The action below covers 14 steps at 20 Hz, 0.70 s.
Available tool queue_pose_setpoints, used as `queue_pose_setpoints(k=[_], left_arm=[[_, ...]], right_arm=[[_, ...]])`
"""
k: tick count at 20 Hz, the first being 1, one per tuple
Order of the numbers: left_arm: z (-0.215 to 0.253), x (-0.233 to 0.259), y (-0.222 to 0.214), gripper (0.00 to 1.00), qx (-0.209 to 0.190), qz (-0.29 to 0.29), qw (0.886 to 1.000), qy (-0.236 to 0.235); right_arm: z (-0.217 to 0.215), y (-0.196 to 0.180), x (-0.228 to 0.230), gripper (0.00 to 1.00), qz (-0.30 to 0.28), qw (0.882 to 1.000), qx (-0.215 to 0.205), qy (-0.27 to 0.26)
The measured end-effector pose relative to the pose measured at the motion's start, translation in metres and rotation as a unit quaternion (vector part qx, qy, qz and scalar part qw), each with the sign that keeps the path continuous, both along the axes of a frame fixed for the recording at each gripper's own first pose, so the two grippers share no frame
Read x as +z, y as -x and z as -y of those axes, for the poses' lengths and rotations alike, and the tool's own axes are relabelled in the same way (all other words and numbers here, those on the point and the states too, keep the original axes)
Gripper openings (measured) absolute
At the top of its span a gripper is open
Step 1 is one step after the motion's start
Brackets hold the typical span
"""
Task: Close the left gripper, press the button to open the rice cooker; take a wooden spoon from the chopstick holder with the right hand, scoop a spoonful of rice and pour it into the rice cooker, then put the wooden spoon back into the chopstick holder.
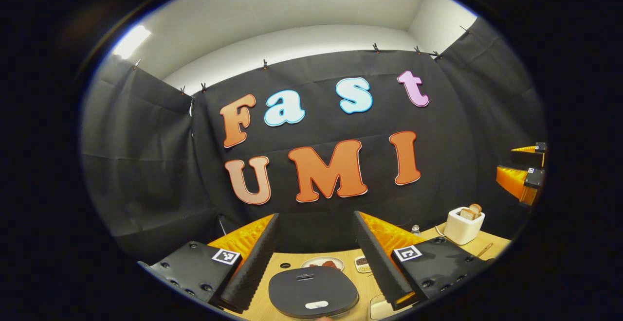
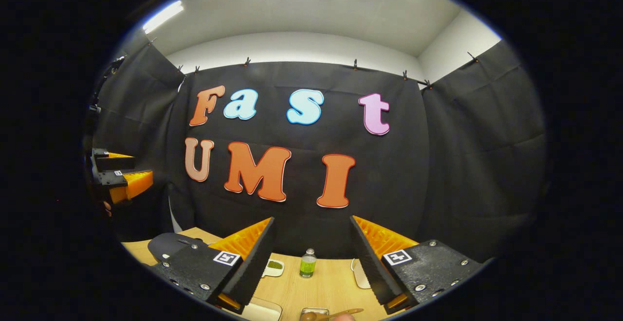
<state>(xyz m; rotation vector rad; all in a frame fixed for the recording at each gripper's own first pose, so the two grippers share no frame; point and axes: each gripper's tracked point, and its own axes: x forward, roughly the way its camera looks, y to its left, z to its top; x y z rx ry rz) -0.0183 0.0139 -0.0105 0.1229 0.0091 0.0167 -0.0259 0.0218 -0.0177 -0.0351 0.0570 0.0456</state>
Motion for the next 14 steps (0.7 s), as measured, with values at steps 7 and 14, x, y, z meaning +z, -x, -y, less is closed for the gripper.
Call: queue_pose_setpoints(k=[7,14], left_arm=[[-0.006,-0.03,-0.014,0.91,0.006,-0.052,0.998,0.032],[-0.017,-0.077,-0.032,0.05,0.006,-0.158,0.986,0.046]], right_arm=[[0.005,-0.006,0.006,0.91,0.022,1.0,-0.019,-0.005],[0.016,-0.009,-0.012,0.91,-0.001,1.0,-0.027,-0.006]])
